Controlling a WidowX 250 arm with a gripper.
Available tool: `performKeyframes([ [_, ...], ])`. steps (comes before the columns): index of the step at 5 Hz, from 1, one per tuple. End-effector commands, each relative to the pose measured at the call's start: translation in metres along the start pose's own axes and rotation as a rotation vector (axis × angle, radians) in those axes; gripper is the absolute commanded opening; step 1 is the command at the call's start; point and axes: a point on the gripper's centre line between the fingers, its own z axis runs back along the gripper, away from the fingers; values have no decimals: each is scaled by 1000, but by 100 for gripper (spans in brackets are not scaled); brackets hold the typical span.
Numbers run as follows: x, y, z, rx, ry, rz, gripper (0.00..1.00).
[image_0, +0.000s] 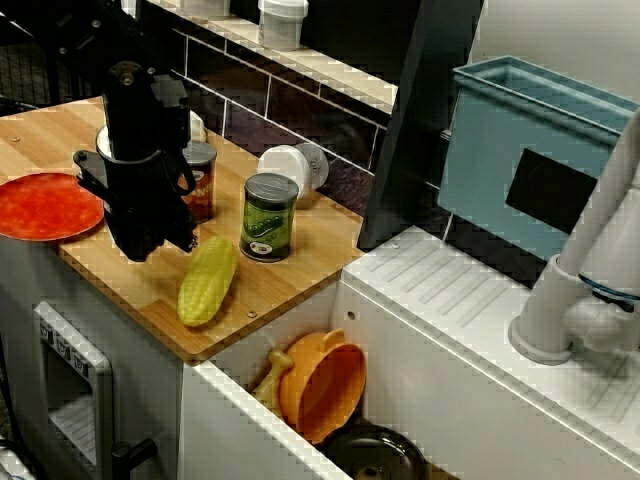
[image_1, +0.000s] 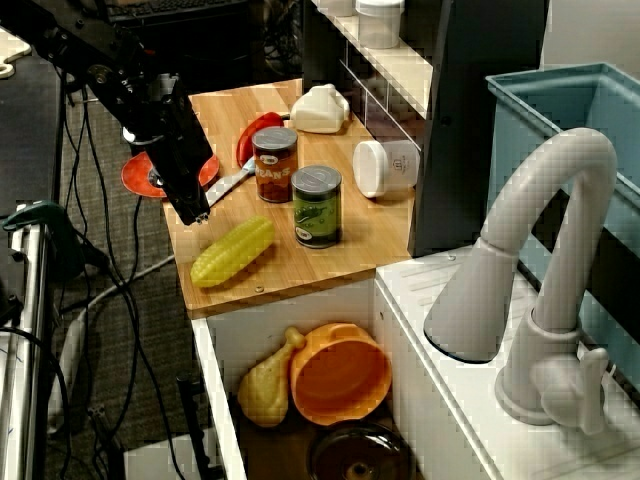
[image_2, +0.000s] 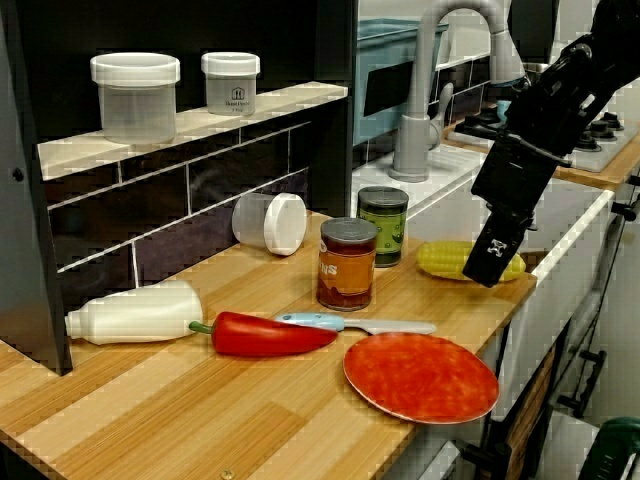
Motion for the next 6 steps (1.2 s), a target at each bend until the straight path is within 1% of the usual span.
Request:
performKeyframes([
  [1,5,-15,7,-34,-31,5,0],
  [2,6,-15,-1,-24,-28,-1,0],
  [3,12,-4,-9,-23,-27,4,0],
  [4,19,-2,-18,-18,-21,19,0],
  [5,19,-14,-21,-35,7,23,0],
  [6,27,-27,-19,-75,45,73,0],
])
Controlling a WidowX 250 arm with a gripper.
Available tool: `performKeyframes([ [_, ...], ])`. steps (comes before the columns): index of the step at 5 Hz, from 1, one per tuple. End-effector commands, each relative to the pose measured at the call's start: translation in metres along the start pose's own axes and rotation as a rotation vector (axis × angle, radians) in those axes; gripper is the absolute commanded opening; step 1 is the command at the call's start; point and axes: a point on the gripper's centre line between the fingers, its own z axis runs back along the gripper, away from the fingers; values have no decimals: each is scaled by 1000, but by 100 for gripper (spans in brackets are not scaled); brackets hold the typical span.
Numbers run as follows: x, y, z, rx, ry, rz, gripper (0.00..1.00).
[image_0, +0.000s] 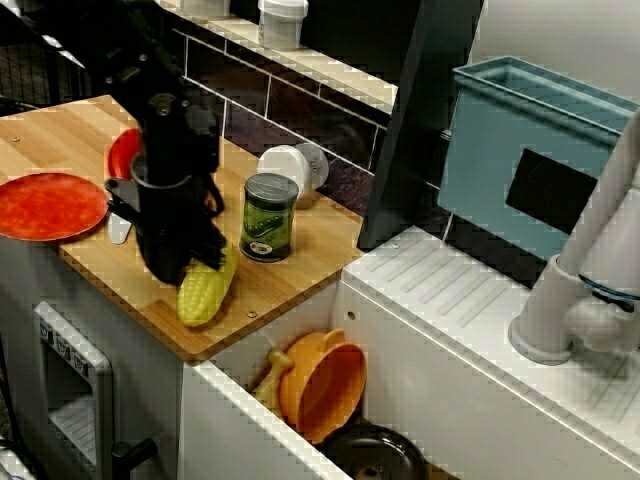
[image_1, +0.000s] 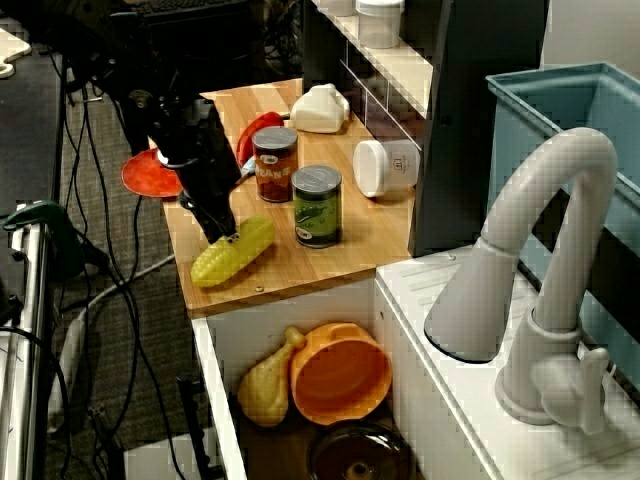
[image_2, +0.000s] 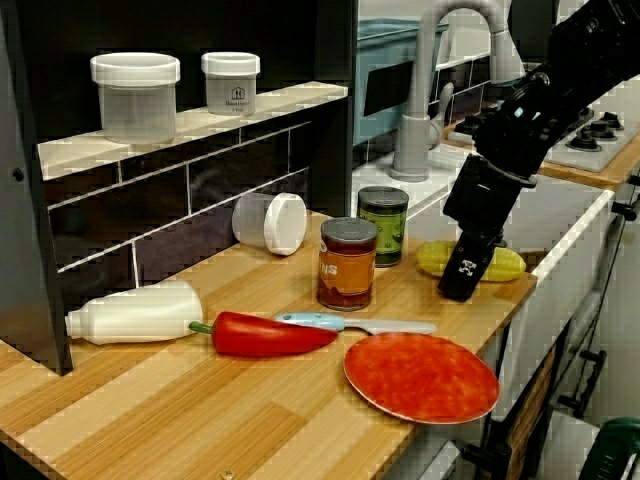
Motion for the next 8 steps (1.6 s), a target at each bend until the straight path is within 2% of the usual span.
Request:
performKeyframes([
  [1,22,-20,11,-82,87,107,0],
  [2,20,-29,17,-105,140,134,0],
  [4,5,-41,27,-162,286,206,0],
  [5,-2,-42,32,-179,289,221,0],
  [7,-7,-37,29,-166,274,215,0],
  [8,-6,-33,35,-163,270,193,0],
])
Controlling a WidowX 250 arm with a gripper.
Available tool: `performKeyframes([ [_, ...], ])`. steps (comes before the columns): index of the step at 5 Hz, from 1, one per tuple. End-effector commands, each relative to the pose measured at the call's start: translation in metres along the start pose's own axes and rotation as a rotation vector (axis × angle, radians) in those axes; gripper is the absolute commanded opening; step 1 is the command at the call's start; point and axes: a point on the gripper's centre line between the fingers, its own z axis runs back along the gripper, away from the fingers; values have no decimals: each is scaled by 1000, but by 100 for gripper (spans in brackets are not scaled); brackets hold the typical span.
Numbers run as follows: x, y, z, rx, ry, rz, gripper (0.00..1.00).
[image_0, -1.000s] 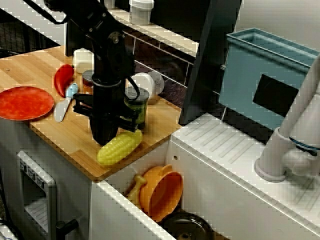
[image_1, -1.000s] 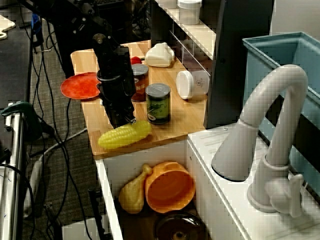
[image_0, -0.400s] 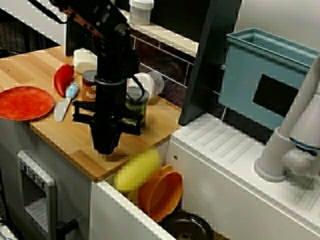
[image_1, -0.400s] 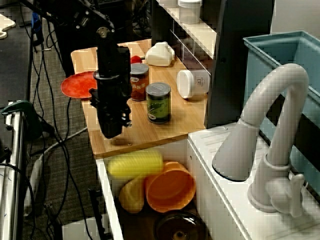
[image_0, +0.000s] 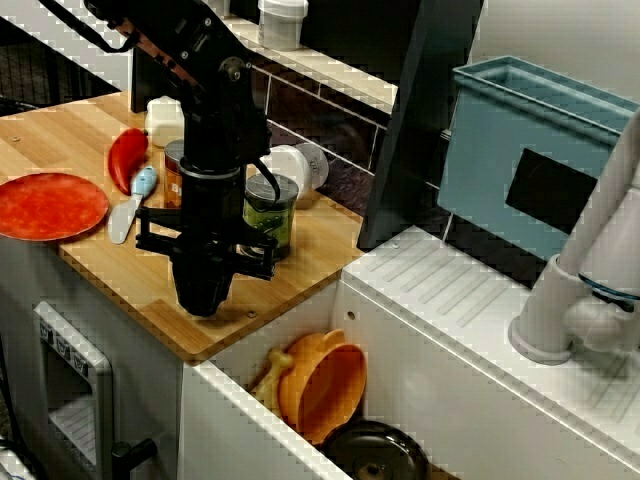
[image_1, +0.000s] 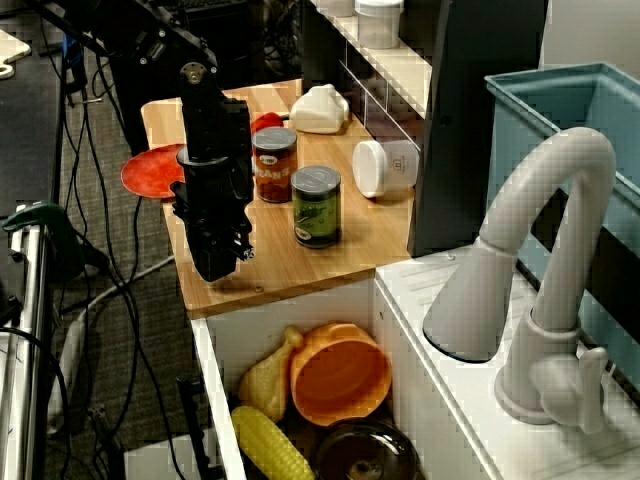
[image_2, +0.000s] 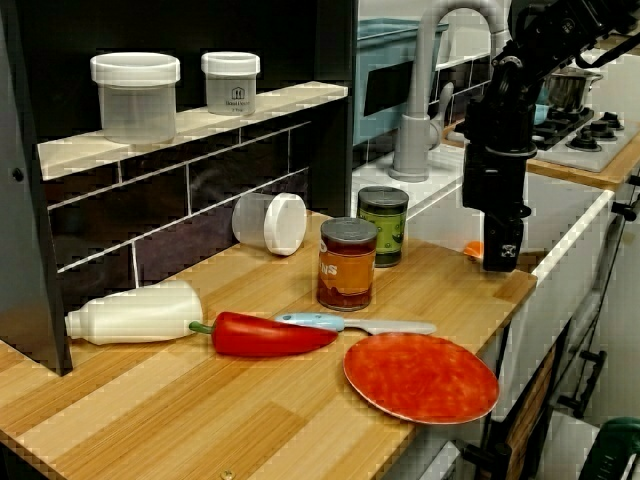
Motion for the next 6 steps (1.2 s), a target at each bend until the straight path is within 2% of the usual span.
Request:
performKeyframes([
  [1,3,22,33,-2,-52,-55,100],
  [2,-6,40,41,26,-6,-103,100],
  [3,-2,66,61,101,45,-222,100],
  [6,-2,66,61,101,45,-222,100],
])
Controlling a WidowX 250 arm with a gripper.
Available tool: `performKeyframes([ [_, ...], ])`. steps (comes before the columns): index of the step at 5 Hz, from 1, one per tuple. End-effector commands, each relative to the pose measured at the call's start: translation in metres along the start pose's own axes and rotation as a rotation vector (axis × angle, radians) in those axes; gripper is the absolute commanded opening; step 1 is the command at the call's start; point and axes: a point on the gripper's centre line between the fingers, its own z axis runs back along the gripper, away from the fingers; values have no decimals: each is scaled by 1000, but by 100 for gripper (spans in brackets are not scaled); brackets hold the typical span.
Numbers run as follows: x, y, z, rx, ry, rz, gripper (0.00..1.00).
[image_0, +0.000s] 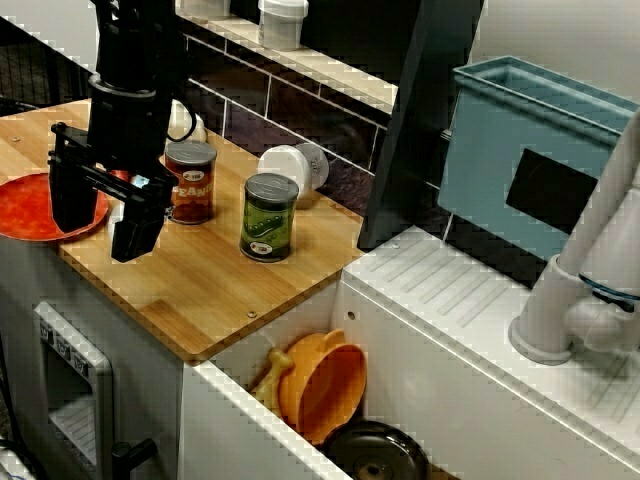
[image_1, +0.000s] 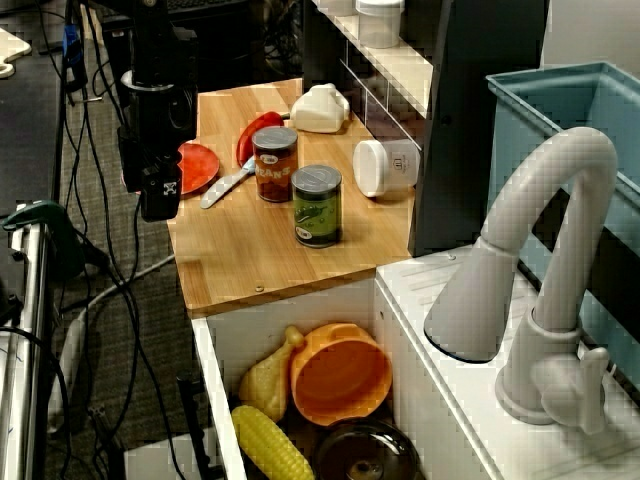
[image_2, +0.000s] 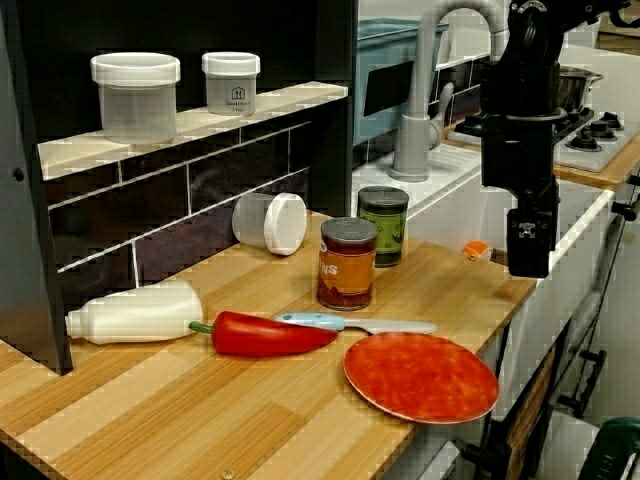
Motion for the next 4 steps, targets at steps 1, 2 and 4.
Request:
performKeyframes([
  [1,12,18,23,-1,-47,-38,100],
  [2,14,28,24,-2,-43,-61,100],
  [4,24,38,27,-16,-9,-33,100],
])
